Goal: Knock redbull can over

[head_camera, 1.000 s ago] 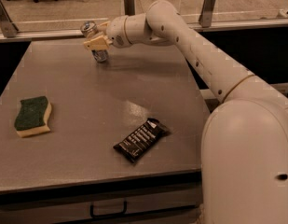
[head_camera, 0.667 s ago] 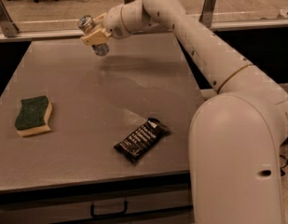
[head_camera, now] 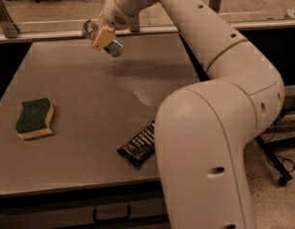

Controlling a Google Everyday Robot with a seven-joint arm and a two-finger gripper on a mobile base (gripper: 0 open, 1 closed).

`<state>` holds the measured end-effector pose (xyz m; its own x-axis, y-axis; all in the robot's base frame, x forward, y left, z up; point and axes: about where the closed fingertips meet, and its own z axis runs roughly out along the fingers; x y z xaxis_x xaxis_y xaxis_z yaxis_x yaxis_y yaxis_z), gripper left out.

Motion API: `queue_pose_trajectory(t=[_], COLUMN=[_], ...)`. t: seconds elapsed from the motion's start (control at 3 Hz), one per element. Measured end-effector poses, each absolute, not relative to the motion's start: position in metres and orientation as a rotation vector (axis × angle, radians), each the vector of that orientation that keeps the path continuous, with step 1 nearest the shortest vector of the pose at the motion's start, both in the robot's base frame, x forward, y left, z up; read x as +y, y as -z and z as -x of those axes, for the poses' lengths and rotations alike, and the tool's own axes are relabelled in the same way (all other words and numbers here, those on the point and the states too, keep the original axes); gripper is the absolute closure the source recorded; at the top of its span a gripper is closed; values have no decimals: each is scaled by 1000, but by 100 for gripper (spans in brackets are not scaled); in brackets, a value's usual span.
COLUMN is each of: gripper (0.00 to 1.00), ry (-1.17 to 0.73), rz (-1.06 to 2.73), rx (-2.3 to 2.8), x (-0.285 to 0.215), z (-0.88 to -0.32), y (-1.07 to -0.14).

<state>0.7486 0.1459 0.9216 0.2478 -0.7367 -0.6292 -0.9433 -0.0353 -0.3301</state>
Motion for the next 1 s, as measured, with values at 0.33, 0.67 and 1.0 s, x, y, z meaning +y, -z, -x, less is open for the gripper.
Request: queue_pose_trajectory(t=[0.33, 0.67, 1.0], gripper=[100, 87, 64], ry=[-318, -310, -334], rz=[2026, 2180, 2276], rx=[1620, 1673, 1701], x=[123, 104, 96], z=[-724, -699, -680], y=[-900, -886, -876])
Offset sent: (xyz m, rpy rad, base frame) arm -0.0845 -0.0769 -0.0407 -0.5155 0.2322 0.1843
